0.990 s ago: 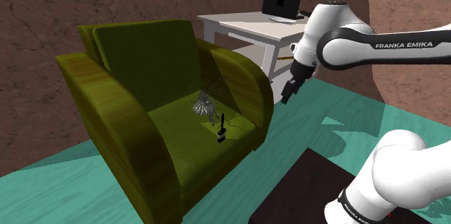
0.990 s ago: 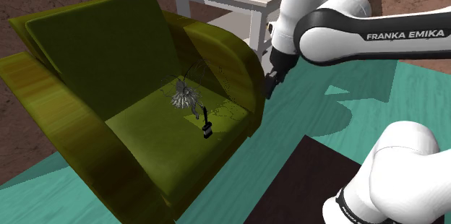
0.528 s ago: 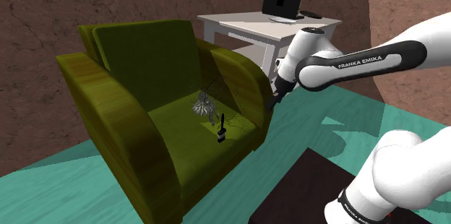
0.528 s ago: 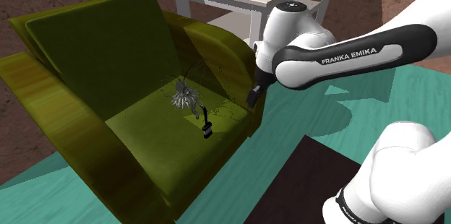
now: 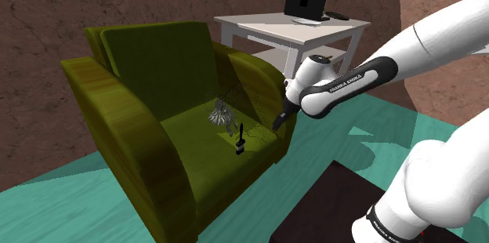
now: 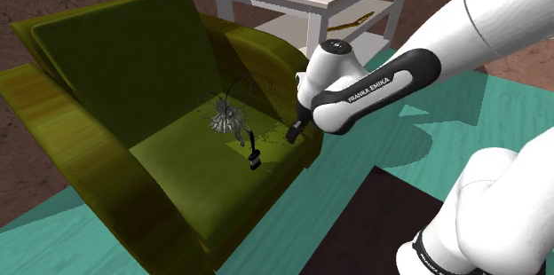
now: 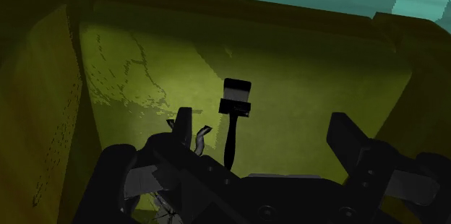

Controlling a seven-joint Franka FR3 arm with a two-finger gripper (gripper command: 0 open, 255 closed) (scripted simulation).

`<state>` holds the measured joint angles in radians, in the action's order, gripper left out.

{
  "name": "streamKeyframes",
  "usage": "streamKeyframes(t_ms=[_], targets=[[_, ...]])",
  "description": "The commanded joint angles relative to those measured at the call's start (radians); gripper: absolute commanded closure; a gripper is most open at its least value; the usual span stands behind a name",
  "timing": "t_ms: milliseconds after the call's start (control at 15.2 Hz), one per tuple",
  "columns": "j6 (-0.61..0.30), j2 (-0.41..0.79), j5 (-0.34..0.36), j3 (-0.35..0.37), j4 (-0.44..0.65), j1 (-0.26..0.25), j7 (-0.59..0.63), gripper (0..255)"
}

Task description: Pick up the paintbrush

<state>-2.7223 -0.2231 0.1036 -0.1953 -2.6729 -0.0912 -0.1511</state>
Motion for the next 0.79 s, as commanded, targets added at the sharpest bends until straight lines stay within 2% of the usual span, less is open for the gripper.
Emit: streamKeyframes(t_ms=[0,132,330,462,528,726], targets=[[-0.105,0.103,-0.041,-0.016,0.02,-0.022,-0.035,0],[-0.187,0.199,-0.119,-0.026,0.051,-0.047,-0.099,0],[-0.288,0.343,-0.319,0.01,0.117,-0.048,-0.262,0],[-0.342,0.435,-0.445,0.093,0.172,0.01,-0.371,0],[-0.368,0.48,-0.486,0.14,0.202,0.049,-0.411,0],[-0.438,0.611,-0.534,0.257,0.295,0.153,-0.477,0]])
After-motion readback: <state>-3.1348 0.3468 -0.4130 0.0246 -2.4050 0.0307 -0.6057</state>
